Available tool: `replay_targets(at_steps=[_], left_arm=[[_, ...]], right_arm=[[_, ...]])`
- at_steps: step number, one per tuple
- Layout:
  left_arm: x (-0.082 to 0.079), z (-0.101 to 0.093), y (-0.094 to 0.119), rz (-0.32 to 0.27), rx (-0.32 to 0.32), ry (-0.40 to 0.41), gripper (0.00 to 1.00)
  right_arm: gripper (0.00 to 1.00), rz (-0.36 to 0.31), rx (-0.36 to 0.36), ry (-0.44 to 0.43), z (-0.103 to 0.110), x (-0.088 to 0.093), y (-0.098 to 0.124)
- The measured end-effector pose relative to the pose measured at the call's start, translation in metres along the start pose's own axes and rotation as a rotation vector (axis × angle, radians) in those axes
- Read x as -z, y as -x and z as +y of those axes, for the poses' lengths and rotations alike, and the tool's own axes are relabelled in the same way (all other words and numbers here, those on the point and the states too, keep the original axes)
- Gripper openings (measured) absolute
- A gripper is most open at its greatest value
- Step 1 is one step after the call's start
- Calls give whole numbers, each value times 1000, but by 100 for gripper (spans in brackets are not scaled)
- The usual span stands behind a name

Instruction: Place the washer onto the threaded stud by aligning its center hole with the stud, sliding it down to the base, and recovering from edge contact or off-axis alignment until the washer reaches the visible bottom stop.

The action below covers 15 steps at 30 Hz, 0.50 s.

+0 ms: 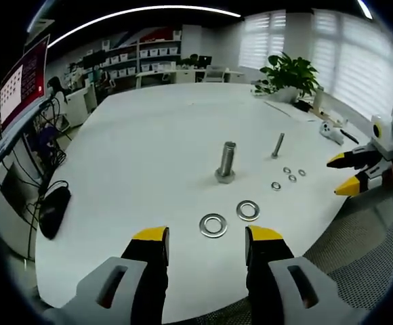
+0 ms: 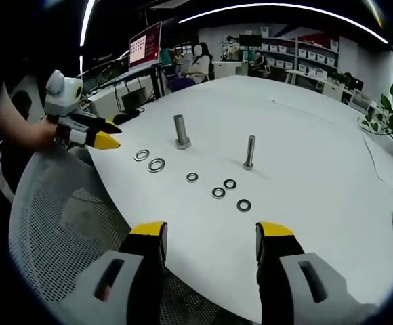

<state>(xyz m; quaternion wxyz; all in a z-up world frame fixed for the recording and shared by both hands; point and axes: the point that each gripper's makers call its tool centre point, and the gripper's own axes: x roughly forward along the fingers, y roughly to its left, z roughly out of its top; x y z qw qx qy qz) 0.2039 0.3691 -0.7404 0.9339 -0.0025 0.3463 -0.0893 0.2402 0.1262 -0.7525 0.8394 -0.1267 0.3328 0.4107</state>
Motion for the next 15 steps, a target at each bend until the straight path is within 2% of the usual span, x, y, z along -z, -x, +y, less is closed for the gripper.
replay_targets(at_steps=[5,8,15], left_arm=[[3,0,0,14,-2,8,43],[0,1,0,1,-5,-8,42],[7,1,-2,35,-5,-18,42]], right_arm=[[54,3,-4,5,1,1,0],[54,-7,-4,6,1,-1,0],[53,-7,-2,0,1,-1,0]])
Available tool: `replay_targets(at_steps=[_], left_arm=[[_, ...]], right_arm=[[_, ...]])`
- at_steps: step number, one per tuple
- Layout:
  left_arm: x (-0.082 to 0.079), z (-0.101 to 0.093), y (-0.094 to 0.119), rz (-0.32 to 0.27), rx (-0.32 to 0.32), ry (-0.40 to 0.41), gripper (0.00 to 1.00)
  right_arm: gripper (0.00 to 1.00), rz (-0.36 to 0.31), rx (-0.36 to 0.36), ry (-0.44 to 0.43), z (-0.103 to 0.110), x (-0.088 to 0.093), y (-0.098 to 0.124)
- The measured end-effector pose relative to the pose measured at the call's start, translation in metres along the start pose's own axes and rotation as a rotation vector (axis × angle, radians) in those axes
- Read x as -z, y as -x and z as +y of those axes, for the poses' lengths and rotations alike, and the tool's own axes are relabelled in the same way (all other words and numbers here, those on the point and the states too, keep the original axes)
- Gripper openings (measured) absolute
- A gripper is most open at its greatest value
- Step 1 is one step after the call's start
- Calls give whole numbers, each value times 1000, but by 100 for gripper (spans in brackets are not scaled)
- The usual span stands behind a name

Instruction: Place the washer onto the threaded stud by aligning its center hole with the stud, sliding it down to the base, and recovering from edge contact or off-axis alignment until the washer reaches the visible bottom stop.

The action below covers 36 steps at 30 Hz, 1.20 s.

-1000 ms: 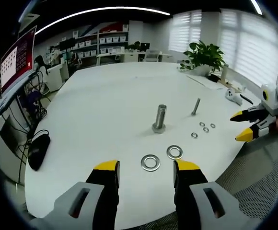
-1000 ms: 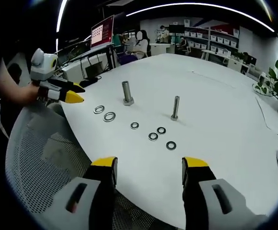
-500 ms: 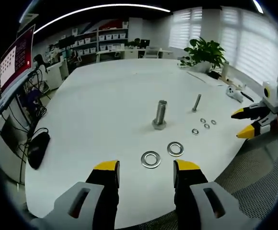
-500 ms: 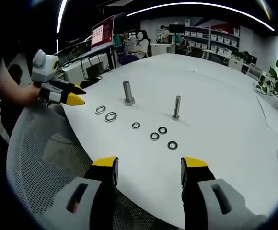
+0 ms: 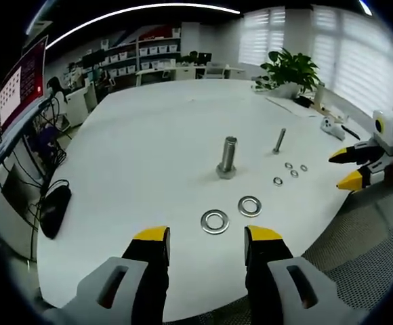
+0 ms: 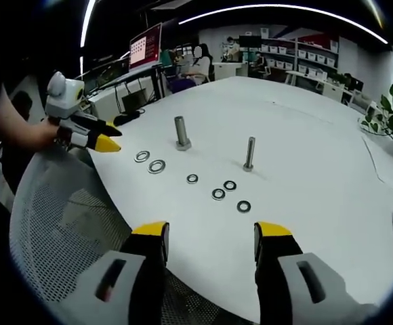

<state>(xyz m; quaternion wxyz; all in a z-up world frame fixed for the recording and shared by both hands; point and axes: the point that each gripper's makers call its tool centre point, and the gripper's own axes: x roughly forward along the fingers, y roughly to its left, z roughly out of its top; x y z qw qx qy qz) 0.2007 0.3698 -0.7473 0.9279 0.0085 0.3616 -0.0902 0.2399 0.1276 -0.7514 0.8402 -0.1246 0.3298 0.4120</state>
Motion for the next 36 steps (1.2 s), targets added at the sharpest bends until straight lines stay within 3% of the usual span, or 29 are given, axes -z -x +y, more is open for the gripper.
replay_targets(at_steps=[36], left_arm=[[15,-4,-5,72,27,-27,39]], right_arm=[[53,23,13,-5,-1,5,-2]])
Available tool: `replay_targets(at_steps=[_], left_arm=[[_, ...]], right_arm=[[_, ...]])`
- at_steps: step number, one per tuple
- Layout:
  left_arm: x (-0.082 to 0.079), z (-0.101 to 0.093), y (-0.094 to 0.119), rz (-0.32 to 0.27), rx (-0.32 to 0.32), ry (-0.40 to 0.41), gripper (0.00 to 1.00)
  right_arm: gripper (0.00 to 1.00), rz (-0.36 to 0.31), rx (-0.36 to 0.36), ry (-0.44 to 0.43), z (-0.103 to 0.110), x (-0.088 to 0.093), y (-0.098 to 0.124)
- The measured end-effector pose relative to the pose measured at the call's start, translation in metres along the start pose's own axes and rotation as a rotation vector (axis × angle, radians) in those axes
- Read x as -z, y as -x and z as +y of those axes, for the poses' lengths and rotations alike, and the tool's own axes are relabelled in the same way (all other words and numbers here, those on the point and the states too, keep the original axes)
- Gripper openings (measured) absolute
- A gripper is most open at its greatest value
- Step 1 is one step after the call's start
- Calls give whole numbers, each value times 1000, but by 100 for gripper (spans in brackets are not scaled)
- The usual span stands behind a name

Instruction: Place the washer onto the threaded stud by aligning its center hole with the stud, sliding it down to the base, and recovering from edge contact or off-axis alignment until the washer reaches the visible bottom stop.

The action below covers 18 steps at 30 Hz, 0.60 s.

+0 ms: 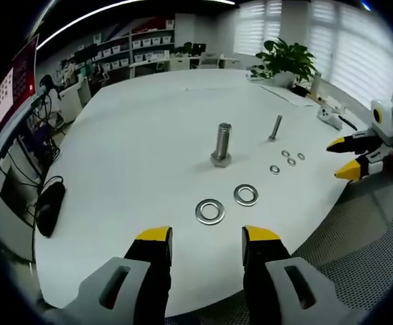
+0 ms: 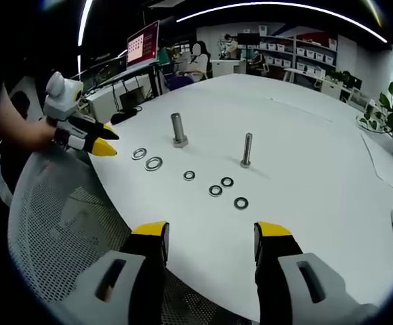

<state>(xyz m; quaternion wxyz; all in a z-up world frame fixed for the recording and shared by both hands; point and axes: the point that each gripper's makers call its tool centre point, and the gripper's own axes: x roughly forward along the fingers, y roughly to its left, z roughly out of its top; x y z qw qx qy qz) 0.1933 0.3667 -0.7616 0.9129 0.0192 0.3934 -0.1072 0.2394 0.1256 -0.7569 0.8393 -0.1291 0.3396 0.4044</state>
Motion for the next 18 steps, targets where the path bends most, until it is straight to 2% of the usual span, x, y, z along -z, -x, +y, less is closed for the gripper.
replay_targets(at_steps=[18], left_arm=[[-3,-5,2,3,21,-8,41]], right_arm=[[53,-5,5,-13,-4,-3,2]])
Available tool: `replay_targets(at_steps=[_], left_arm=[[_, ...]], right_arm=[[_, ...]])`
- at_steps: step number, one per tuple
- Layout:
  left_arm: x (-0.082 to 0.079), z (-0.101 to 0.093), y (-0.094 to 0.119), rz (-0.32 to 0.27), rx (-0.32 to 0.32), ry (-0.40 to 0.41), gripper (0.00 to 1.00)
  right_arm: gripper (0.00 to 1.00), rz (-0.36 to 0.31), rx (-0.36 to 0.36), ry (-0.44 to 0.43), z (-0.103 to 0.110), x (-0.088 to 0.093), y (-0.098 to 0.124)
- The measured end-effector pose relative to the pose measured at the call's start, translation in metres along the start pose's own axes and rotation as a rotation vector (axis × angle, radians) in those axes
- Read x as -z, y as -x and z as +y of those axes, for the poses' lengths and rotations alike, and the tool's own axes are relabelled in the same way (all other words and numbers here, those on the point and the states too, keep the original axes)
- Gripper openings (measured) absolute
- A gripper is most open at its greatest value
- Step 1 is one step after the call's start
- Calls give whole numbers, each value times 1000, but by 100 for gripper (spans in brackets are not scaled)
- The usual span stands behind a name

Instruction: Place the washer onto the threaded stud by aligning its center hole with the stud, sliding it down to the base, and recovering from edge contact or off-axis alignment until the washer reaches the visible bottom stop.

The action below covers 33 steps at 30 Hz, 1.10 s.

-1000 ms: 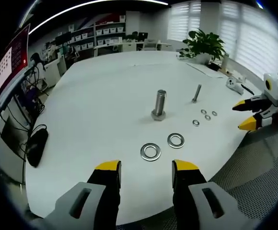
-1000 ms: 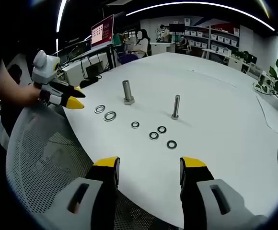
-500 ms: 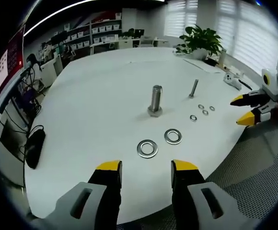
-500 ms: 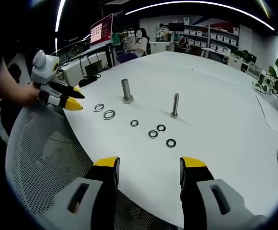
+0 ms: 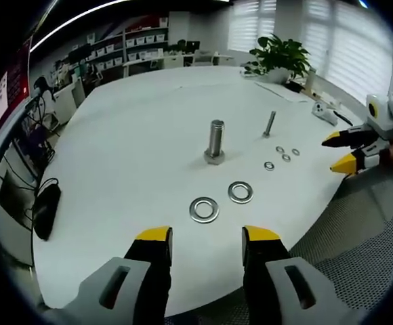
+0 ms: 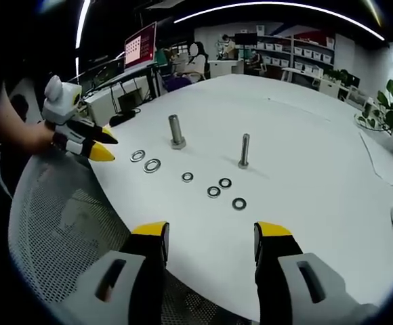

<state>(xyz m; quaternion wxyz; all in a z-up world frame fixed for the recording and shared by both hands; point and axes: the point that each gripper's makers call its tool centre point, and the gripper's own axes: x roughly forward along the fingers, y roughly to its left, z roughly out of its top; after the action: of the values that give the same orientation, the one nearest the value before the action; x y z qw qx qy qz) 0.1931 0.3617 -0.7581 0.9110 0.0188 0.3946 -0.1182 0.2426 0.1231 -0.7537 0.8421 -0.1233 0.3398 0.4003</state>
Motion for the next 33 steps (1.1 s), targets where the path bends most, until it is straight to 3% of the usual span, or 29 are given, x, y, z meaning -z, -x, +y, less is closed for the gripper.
replay_targets(at_steps=[12,19,33], left_arm=[[-1,4,-2,21,-17,0,39],[8,5,-4,94,-8,10,37],[-5,7,-19,135,12,26,37]], right_arm=[[53,-2,3,-9,-4,-3,2],[53,4,8,-3,-6,-2,4],[54,-2,3,-8,-5,-3,4]])
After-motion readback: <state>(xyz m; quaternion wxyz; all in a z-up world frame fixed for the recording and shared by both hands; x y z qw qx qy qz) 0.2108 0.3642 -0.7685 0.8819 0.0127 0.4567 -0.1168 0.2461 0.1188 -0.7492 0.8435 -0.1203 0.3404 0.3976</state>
